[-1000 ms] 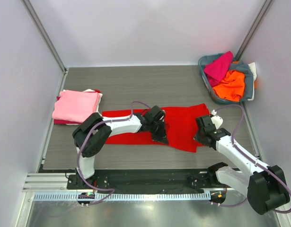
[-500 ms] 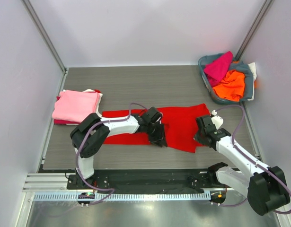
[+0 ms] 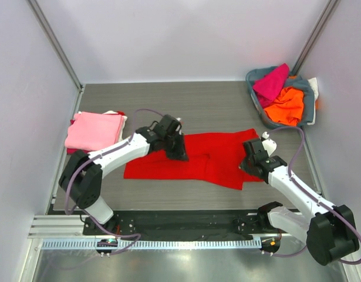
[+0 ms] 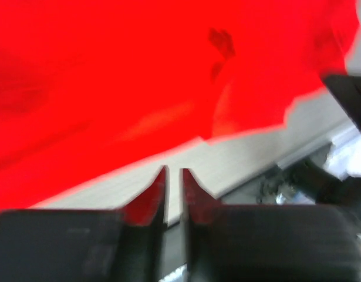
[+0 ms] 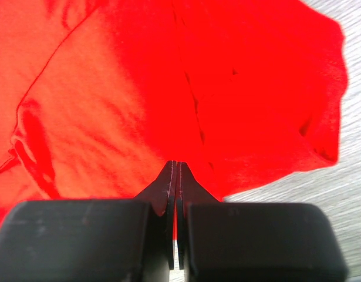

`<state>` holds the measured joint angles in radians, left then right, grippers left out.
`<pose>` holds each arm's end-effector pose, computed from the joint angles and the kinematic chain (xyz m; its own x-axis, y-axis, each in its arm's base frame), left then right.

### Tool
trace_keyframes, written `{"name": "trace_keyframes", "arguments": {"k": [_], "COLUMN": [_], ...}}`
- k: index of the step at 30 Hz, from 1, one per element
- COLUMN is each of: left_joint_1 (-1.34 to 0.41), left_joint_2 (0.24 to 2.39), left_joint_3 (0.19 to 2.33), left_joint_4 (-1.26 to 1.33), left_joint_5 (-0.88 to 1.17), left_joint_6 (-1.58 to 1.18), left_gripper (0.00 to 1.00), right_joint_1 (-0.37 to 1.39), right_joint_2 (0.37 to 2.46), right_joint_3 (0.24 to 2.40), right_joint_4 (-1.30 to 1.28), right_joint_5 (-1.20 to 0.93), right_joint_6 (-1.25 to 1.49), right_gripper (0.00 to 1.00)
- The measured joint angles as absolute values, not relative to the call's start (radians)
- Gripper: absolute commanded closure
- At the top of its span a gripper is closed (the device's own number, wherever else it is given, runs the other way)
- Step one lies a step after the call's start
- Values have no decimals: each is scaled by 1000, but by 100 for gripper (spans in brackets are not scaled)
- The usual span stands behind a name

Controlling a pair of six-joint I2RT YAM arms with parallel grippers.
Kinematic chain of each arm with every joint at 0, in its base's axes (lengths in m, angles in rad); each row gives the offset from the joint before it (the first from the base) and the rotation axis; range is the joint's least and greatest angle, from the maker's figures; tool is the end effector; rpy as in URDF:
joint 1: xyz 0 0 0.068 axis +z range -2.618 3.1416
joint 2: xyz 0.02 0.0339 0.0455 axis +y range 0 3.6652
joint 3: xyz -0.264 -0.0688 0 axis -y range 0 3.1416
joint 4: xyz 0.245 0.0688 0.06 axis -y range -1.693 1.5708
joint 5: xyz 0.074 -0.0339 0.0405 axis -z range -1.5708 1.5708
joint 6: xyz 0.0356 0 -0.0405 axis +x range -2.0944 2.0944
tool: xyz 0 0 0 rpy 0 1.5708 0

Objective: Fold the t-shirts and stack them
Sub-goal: Fold the tshirt

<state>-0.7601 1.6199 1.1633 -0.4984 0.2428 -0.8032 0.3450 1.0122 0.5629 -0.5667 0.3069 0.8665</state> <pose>0.2420 -0.2419 0.2344 -0.9645 -0.0468 -0.2599 0.1086 0.8268 -0.5519 0.1765 0.0520 0.1933 -0.6495 0.5385 -0.5368 0.4978 0.8348 0.2352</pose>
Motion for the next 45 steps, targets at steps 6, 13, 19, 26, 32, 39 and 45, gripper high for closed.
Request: {"name": "trace_keyframes", "arguments": {"k": [6,13,19,26,32,39,45], "left_joint_1": [-554,-447,-330,-257,-242,-242,-254], "left_joint_2": [1612,1645,1740,1876,1900,1858,1757], "left_joint_3": [1151,1201,1246,1248,1272,1204,1052], "left_joint_4": [-563,-654,-665,-662,-655,-585,-451], "left_joint_5": [150,-15,-62,-72,-65,-59,-40], "left_joint_6": [-735,-669,-641,-641,-642,-647,-678], "left_gripper": [99,100,100,100,100,100,100], "right_joint_1": [346,360,364,365,365,330,278], "right_joint_2": [1023,1054,1113,1191,1227,1372,1484], "right_joint_3": [561,540,539,531,538,631,732], "right_joint_4": [-535,-503,-486,-461,-414,-342,-330], "right_joint_5": [266,240,237,255,270,274,269], "right_joint_6": [875,890,890,882,868,847,805], "right_gripper": [99,99,99,99,99,99,99]}}
